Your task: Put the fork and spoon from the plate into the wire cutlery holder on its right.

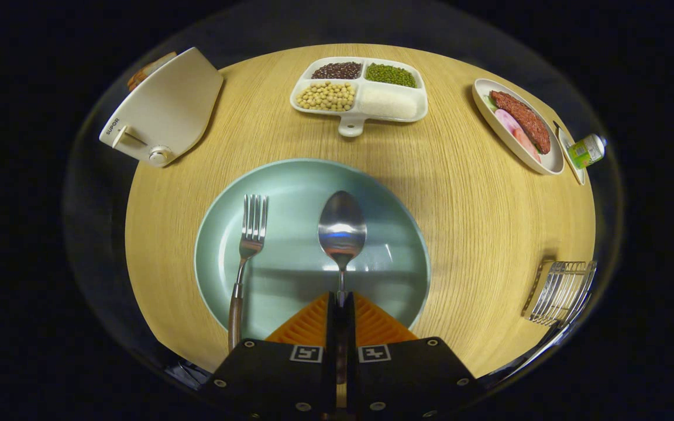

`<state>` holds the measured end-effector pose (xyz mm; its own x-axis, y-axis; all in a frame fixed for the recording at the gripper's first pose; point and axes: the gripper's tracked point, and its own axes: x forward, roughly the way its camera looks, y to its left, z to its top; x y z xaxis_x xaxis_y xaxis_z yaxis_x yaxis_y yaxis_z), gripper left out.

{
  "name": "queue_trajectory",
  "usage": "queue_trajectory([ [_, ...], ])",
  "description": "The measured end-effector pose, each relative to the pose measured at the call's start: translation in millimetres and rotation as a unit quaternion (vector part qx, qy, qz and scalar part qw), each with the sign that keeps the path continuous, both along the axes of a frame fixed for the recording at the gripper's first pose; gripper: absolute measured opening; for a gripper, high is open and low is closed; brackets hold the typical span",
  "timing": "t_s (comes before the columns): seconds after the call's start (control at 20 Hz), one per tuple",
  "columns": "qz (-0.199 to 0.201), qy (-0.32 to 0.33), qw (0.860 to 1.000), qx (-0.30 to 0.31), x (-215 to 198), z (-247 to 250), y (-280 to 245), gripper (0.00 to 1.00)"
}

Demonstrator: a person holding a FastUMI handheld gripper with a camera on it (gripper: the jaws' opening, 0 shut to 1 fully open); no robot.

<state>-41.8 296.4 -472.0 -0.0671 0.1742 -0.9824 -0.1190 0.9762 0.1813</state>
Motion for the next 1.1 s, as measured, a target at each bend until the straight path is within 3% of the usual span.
queue_trajectory([
  [0.2, -0.008, -0.013, 1.0, 0.019, 1.0, 15.1, -8.8, 0.06],
  [0.65, -0.066, -0.074, 0.994, 0.051, 16.6, 61.8, -59.3, 0.06],
  [1.1, -0.14, -0.14, 0.979, 0.038, 21.5, 110.1, -162.7, 0.06],
])
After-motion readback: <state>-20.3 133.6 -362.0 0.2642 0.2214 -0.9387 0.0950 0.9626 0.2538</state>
